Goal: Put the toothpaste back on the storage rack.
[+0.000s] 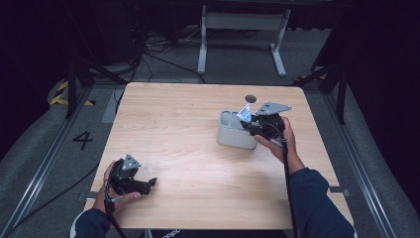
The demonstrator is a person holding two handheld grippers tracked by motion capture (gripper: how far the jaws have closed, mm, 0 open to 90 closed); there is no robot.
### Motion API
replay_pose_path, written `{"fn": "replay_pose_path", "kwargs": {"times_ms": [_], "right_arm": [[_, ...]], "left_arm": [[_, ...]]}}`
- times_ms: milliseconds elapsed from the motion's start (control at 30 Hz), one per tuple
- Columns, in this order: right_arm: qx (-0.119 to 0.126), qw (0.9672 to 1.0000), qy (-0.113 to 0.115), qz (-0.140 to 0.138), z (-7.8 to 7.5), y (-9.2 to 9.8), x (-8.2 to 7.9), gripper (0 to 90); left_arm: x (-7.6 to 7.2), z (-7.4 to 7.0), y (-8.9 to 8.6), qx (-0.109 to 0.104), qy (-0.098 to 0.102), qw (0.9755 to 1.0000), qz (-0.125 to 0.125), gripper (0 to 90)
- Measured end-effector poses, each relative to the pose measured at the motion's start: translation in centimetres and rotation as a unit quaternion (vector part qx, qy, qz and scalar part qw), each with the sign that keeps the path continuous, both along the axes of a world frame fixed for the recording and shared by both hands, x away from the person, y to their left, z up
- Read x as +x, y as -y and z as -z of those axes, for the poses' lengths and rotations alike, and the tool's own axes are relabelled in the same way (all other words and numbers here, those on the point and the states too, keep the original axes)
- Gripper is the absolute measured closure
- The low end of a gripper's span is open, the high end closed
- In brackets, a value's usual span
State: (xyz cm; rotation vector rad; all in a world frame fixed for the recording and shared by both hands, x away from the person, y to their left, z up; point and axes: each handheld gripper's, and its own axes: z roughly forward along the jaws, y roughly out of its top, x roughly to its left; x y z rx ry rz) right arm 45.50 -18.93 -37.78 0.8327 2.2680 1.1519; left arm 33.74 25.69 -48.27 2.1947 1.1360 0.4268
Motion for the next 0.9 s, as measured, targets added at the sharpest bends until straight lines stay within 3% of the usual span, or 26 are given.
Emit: {"fn": "replay_pose_path", "kwargs": {"times_ms": [567,900], "right_arm": [[-0.022,0.999,-0.038,-0.008,-1.1,0.8,-0.4,62.5],[-0.028,0.9989,-0.037,-0.01,-1.5,1.1,-0.8,61.7]], "left_arm": [[0.0,0.0,0.0,-0.003,-0.003,1.0,-0.001,1.1],[-0.1,0.0,0.1,-0.005,-0.003,1.0,-0.002,1.3]]}}
